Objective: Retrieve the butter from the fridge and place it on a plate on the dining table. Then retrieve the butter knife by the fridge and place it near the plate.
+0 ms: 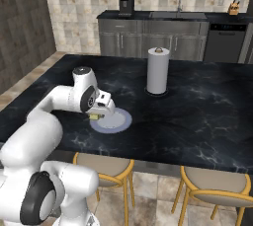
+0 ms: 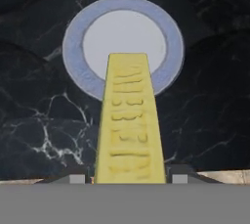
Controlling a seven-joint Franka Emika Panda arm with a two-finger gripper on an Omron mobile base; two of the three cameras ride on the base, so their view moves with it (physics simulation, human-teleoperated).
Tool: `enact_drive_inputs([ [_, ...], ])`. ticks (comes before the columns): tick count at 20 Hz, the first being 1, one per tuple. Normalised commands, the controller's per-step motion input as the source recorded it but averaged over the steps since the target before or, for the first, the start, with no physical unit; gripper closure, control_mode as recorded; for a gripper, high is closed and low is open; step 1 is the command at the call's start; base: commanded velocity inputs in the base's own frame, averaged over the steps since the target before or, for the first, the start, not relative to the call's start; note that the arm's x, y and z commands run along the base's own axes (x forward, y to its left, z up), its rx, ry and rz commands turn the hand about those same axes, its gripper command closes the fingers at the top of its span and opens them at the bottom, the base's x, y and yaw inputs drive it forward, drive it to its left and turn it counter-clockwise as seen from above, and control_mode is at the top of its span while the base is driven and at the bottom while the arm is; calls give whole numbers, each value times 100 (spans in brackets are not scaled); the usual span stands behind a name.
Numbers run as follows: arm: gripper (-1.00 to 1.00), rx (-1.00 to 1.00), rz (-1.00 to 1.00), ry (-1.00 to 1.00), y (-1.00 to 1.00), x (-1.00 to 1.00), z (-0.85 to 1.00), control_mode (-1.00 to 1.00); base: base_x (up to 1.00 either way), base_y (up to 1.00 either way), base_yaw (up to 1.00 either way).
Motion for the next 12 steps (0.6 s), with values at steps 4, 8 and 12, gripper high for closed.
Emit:
enact_drive_inputs([
  [4,100,-4,0,0,0,91,-39,-100,0,0,0],
  [8,100,-2,0,0,0,76,-45,-100,0,0,0],
  [12,100,-2,0,0,0,52,-45,-100,0,0,0],
])
